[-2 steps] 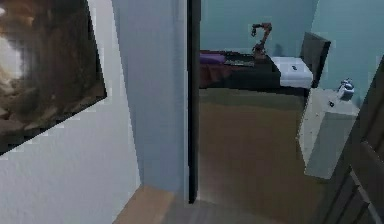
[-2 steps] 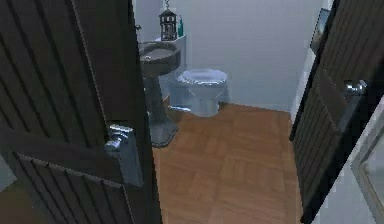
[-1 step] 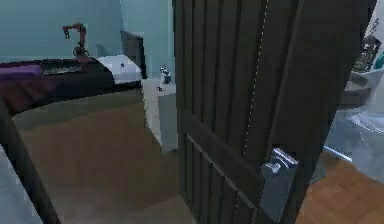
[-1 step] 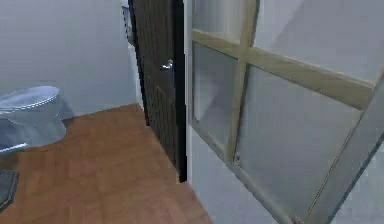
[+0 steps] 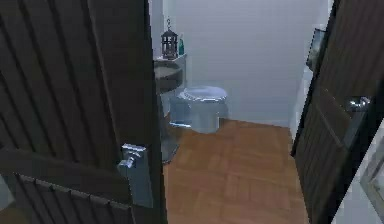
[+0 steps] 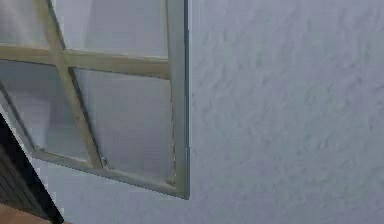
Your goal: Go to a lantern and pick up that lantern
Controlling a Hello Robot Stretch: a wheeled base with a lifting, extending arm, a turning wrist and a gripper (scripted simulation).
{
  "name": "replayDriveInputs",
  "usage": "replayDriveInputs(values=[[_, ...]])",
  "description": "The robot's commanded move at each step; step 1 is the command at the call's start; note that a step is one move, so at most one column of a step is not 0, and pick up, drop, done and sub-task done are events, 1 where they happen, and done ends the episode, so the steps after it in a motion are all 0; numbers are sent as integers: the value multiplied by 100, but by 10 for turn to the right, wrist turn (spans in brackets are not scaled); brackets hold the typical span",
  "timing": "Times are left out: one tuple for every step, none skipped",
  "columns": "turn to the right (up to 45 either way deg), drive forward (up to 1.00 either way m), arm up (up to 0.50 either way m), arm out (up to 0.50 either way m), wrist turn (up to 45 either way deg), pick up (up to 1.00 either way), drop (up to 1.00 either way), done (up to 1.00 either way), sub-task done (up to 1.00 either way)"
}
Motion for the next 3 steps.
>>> replayDriveInputs(values=[[450,0,0,0,0,0,0,0,0],[240,0,0,0,0,0,0,0,0],[0,0,16,0,0,0,0,0,0]])
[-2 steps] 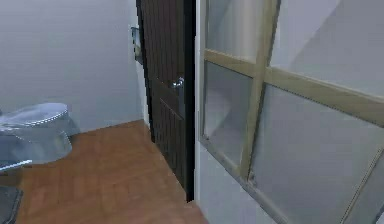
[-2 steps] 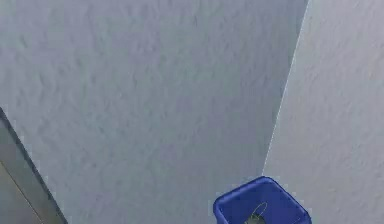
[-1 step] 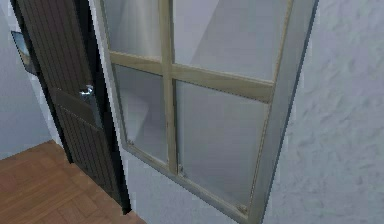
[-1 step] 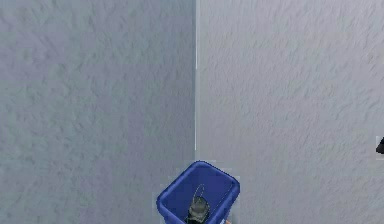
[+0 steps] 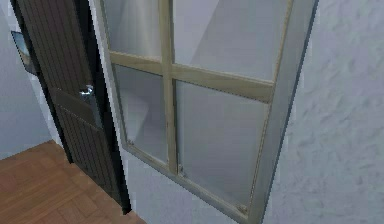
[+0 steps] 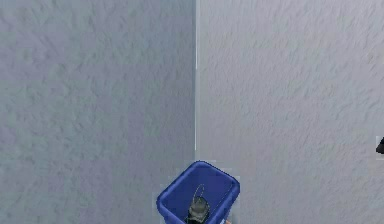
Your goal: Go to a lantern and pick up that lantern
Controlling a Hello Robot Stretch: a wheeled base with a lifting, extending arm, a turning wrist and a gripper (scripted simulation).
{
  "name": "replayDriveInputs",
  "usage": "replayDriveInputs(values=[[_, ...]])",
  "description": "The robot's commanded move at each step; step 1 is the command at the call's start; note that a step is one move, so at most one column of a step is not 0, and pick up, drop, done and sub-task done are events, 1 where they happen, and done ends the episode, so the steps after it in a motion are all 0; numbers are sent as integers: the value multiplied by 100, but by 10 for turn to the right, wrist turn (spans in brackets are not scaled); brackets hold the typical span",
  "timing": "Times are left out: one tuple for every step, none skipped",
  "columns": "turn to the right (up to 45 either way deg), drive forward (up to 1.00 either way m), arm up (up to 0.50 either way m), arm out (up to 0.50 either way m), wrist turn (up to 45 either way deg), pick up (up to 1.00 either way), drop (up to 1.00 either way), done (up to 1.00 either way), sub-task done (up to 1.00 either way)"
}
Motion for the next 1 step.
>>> replayDriveInputs(values=[[0,0,0,40,0,0,0,0,0]])
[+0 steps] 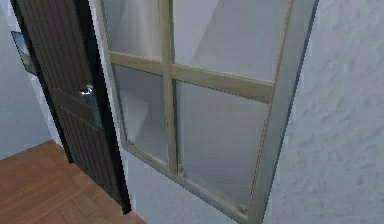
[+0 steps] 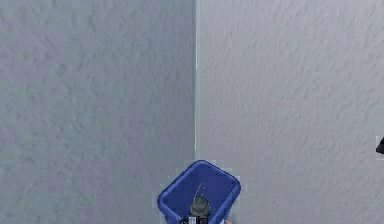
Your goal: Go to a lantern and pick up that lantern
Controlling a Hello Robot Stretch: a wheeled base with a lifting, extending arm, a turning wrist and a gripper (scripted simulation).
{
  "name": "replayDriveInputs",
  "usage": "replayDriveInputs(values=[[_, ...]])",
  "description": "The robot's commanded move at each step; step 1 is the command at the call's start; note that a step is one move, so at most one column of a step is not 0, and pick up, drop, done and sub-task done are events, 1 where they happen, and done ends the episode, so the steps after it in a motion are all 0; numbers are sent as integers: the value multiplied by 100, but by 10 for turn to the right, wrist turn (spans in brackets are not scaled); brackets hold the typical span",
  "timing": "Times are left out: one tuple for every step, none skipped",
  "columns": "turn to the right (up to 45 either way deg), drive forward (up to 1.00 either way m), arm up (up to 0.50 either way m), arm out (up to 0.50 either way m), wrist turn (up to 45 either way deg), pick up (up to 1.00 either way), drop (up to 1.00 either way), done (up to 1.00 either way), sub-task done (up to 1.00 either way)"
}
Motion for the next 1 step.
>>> replayDriveInputs(values=[[0,0,0,0,450,0,0,0,0]])
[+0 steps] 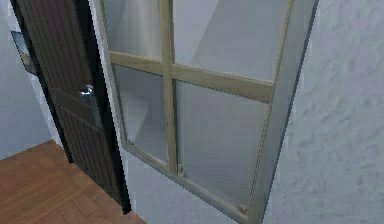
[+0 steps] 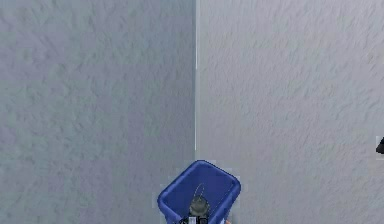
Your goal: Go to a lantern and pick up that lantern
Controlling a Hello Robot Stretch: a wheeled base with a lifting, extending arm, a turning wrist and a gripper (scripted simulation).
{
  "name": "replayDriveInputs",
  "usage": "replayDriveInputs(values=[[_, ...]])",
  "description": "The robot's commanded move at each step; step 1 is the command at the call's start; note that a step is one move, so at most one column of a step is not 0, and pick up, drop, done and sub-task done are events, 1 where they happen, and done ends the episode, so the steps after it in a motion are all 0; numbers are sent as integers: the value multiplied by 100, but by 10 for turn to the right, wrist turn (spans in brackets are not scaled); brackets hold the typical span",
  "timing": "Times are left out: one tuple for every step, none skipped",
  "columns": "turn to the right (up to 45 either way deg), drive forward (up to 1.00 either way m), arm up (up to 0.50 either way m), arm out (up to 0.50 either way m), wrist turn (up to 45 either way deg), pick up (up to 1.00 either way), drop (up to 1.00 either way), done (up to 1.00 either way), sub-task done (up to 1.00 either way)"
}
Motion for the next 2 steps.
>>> replayDriveInputs(values=[[0,0,0,0,450,0,0,0,0],[0,0,0,0,450,0,0,0,0]])
